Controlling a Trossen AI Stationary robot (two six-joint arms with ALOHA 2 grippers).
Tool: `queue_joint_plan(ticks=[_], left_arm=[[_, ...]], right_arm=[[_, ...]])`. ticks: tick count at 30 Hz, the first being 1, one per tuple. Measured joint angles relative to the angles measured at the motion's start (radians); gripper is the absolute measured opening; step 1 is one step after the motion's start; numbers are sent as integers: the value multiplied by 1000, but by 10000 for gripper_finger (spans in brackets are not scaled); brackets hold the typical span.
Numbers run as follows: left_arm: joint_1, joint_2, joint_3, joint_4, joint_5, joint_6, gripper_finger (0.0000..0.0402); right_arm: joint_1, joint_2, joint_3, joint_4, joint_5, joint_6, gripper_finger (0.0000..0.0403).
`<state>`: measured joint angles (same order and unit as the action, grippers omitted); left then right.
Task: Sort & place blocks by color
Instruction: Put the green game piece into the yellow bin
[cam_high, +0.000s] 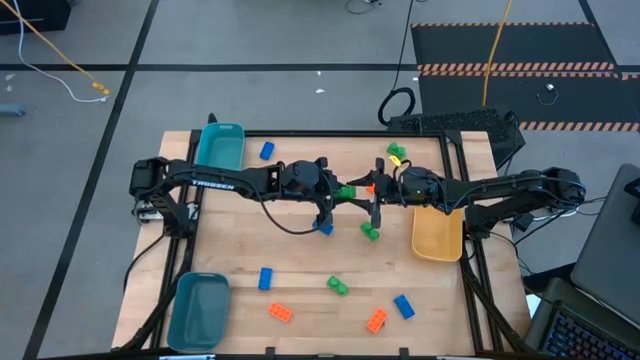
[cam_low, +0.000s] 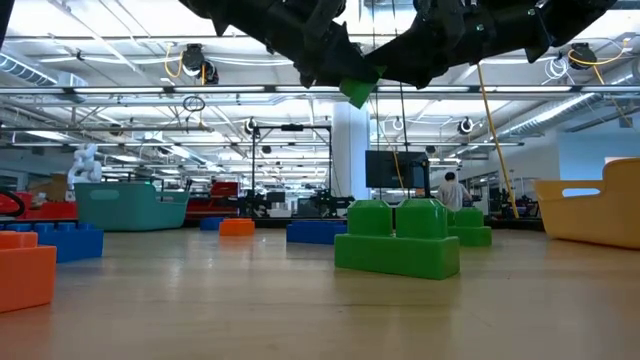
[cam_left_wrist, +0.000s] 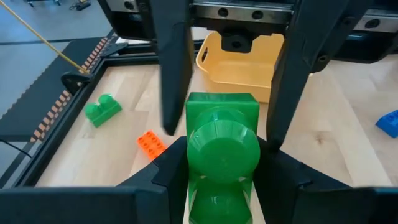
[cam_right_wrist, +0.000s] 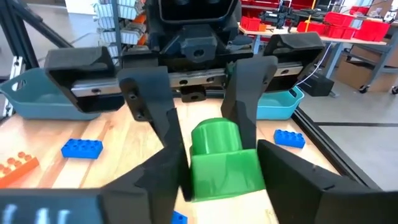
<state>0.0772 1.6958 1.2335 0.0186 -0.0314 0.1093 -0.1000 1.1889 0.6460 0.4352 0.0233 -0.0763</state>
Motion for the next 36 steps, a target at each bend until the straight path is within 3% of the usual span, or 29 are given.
queue_joint_plan(ticks=[4, 11, 14, 19, 23, 27, 31, 36], left_arm=[[0, 0, 0, -3, 2, 14, 144], [0, 2, -1, -6, -6, 59, 147], [-5, -8, -1, -44, -76, 113, 162], [-14, -84, 3, -124, -206, 163, 207], [-19, -148, 2, -233, -259, 143, 239], [-14, -190, 2, -317, -266, 79, 256], [-15, -183, 0, -401, -264, 35, 261], [-17, -161, -1, -455, -260, 7, 261]], right_arm=[[0, -1, 1, -25, -3, -38, 129], [0, -1, 2, -71, 1, -115, 129], [-1, 0, 3, -97, 3, -152, 129], [-1, -28, -6, -236, 92, -163, 129], [-1, -103, 0, -340, 189, -130, 129], [6, -215, -1, -485, 219, -63, 129], [11, -350, 0, -725, 263, 57, 129], [11, -514, -1, -977, 233, 253, 129]])
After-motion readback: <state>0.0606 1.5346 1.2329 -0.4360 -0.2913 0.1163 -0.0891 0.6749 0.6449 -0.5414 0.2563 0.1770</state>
